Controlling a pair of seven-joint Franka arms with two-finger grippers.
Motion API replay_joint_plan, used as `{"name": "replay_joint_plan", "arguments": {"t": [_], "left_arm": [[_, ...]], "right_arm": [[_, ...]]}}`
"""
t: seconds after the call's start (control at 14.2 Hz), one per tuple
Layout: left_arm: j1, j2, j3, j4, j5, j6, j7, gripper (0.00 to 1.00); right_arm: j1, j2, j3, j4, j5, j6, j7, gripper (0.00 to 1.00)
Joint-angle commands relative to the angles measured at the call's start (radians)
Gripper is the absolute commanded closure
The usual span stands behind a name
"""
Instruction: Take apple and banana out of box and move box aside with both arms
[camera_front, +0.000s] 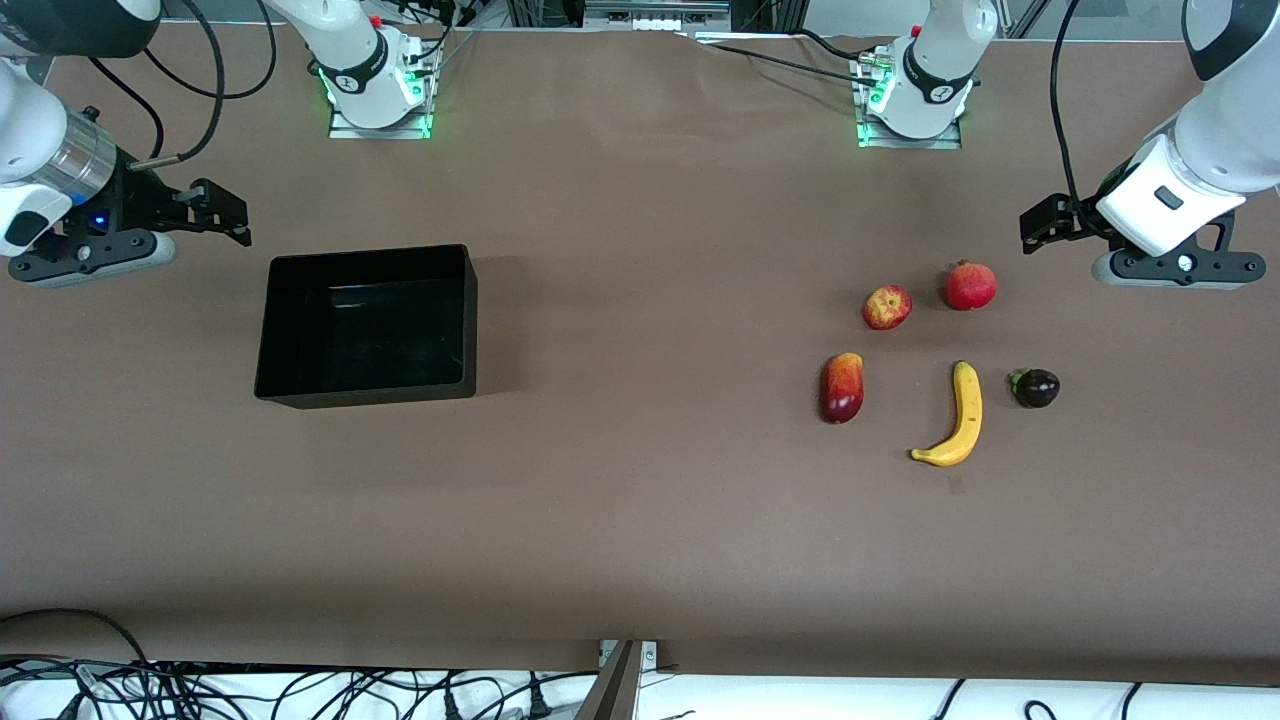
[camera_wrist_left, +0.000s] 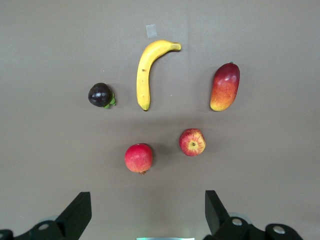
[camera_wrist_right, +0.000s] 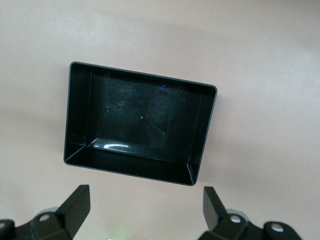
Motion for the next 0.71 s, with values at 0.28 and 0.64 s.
{"name": "replay_joint_plan", "arguments": {"t": [0.28, 0.64], "left_arm": [[-0.004, 0.001, -0.002, 0.028, 0.027, -0.015, 0.006, 0.00], [-0.005, 0.001, -0.002, 0.028, 0.027, -0.016, 0.006, 0.00]], "right_arm": [[-0.041, 0.025, 0.050, 0.099, -0.018, -0.017, 0.008, 0.00], [-0.044, 0.028, 0.046, 0.111, -0.024, 0.000, 0.009, 0.00]]}}
